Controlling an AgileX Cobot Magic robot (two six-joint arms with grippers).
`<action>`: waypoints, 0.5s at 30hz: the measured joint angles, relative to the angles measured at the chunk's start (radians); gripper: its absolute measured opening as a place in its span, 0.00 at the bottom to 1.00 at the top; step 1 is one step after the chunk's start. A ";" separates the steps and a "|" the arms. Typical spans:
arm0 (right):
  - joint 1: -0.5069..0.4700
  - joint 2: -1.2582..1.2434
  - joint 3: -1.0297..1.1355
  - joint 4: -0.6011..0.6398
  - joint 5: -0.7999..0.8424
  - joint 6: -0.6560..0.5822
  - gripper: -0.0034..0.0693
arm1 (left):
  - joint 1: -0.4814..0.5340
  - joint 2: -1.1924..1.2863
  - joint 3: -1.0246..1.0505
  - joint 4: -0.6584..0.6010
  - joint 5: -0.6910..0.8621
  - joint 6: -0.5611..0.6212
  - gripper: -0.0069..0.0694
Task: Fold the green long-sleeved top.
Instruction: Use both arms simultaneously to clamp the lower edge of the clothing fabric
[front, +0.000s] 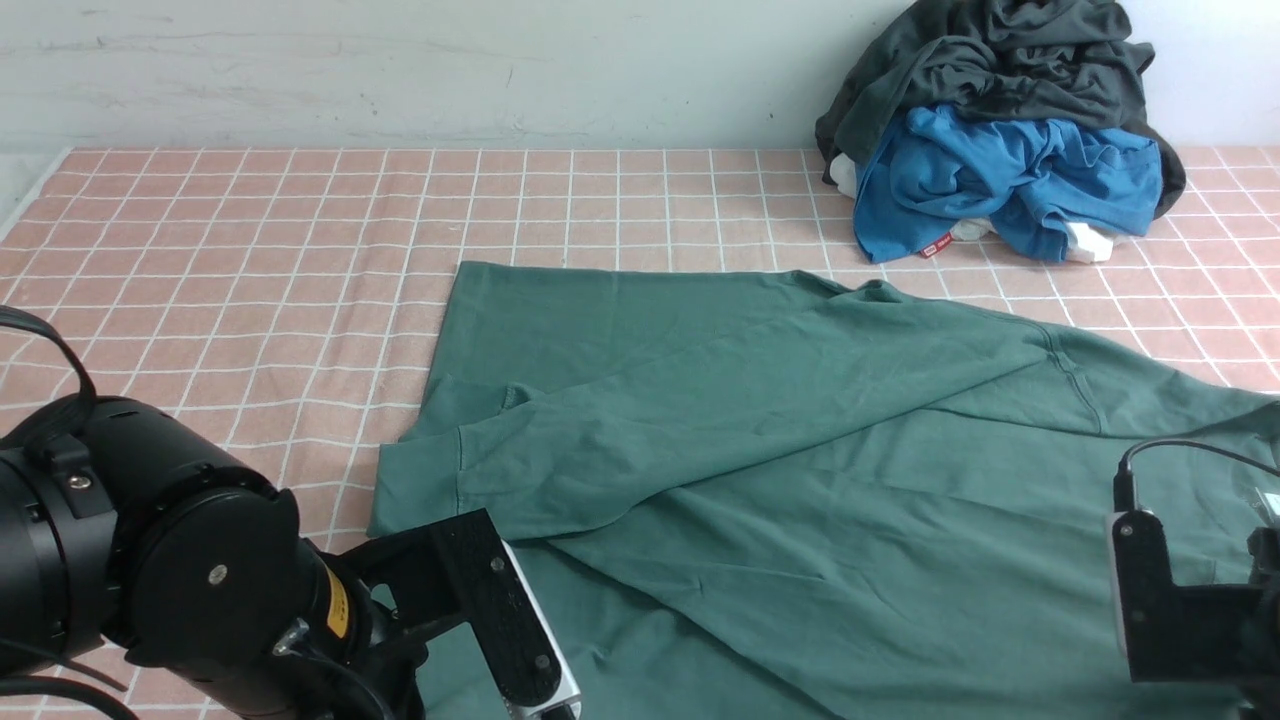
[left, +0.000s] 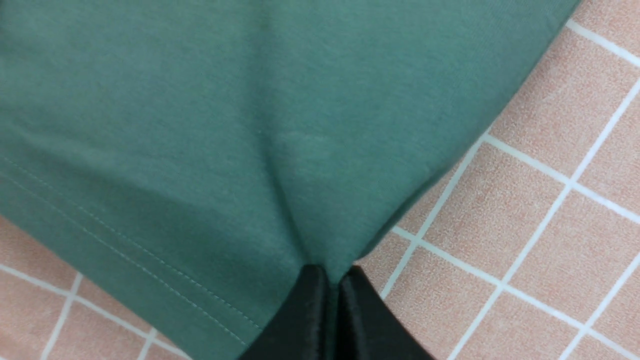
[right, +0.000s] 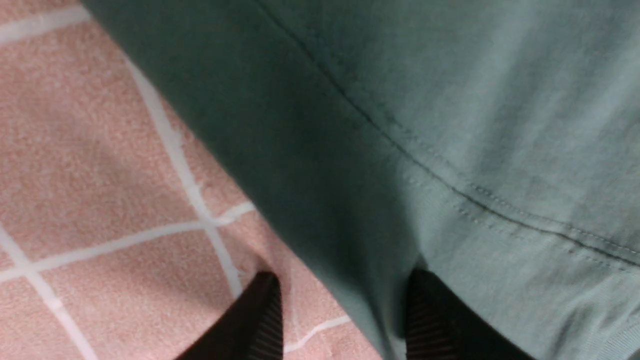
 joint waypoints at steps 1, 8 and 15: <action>0.000 0.000 0.002 -0.007 -0.010 0.002 0.39 | 0.000 0.000 0.000 -0.001 -0.001 0.000 0.09; 0.000 -0.018 0.007 -0.011 -0.030 0.022 0.11 | 0.000 0.000 0.000 -0.008 -0.001 -0.004 0.09; 0.000 -0.087 -0.009 -0.052 -0.025 0.167 0.05 | 0.000 -0.002 -0.054 0.021 0.031 -0.151 0.09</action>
